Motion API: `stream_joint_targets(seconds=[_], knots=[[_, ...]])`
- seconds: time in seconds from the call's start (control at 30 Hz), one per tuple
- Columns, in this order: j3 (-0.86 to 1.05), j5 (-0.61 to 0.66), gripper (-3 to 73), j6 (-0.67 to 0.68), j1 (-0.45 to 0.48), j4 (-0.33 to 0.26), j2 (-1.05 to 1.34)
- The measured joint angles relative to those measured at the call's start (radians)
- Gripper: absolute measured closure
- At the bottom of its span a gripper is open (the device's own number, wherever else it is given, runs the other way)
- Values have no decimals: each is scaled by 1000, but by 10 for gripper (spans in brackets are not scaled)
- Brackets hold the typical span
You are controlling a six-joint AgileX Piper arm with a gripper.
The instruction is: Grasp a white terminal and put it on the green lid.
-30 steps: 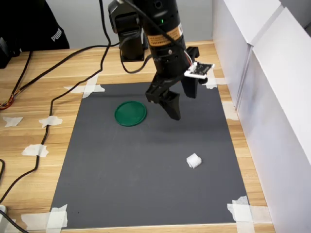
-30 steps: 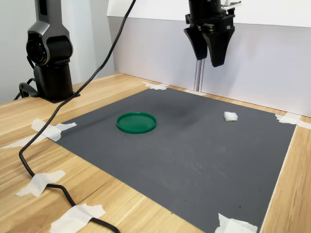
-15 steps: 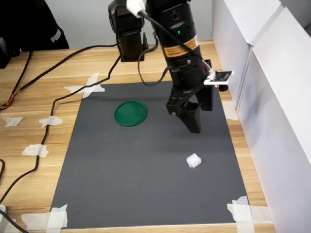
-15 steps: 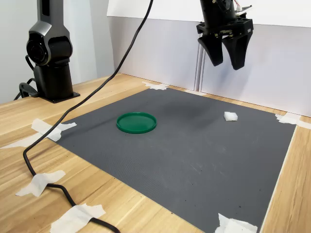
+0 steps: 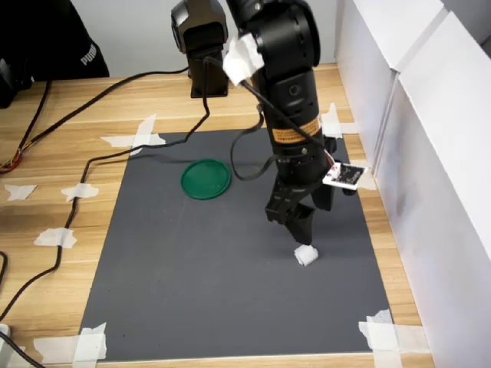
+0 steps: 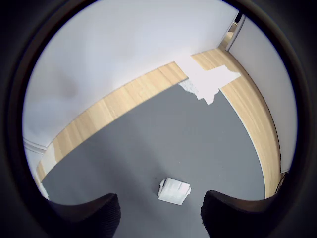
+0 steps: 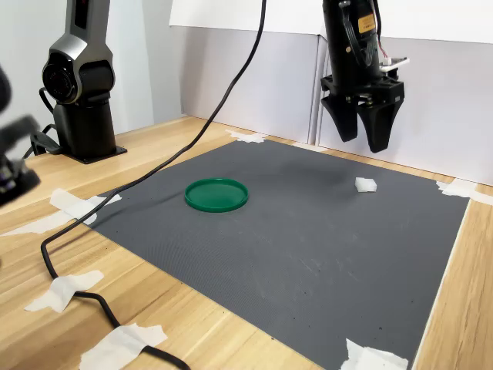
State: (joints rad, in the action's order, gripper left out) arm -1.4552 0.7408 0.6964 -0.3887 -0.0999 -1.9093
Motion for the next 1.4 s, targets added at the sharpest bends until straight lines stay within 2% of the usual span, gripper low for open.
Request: stream_joint_targets(seconds=[0.17,0.27,1.07,1.23,1.4], knots=[[-5,-27,11,-65,0,58,-41],[-22,-26,11,-85,0,71,-62],[-70,1,12,-98,0,70,-128],[-70,1,33,-99,0,65,-128],[-70,1,89,-107,0,54,-128]])
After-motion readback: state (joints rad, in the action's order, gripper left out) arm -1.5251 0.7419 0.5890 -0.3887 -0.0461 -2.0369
